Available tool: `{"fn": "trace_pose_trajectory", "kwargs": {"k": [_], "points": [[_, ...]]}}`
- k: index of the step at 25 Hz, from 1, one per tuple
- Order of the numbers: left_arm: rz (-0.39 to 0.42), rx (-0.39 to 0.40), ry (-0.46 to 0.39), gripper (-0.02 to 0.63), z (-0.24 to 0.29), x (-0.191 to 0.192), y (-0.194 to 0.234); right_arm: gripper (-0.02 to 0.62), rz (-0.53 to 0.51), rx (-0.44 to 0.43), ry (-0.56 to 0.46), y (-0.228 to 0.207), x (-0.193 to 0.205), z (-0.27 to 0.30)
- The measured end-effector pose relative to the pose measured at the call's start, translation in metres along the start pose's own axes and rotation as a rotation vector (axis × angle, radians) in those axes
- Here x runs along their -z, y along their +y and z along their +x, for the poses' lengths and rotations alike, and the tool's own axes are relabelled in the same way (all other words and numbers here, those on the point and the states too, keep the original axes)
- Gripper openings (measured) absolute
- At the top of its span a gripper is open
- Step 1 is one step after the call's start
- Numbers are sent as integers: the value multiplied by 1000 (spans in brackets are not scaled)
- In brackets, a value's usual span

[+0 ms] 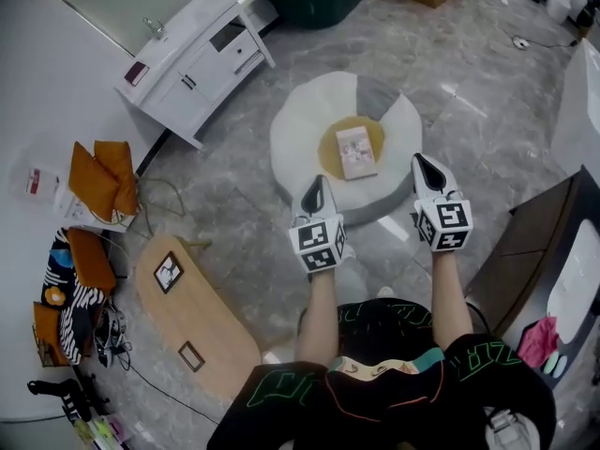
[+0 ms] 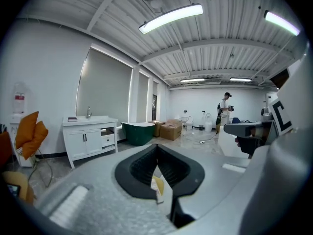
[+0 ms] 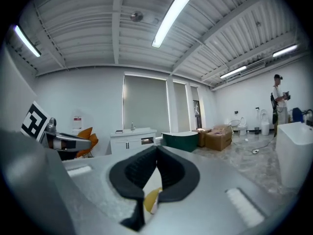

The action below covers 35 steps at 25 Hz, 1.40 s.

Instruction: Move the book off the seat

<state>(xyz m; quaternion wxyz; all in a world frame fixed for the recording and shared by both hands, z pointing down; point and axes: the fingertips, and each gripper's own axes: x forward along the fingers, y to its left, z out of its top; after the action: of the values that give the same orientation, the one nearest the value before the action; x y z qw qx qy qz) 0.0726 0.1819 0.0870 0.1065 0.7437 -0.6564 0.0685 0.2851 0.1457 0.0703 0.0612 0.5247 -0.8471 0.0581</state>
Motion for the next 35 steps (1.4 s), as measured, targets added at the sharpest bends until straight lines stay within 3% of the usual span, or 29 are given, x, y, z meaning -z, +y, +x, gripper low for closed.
{"fn": "trace_pose_trajectory", "kwargs": {"k": [4,10,17,24,27,32,35], "points": [[-54,-16,39,11,45,21,31,3,3,-47,32,8,6,46],[-109,47,89,11,142,42,35,3,35,-1,115,-29,27,121],[-204,44,266,11,223,107,92,3,51,-54,303,1,86,229],[-318,10,378,11,271,168,131,3,43,-83,459,11,140,287],[-329,38,445,11,274,198,126,3,83,-55,524,-1,169,292],[-311,84,505,11,301,247,119,3,-38,-41,605,-16,220,314],[-295,107,549,11,318,288,108,3,-16,-49,647,-22,266,321]]}}
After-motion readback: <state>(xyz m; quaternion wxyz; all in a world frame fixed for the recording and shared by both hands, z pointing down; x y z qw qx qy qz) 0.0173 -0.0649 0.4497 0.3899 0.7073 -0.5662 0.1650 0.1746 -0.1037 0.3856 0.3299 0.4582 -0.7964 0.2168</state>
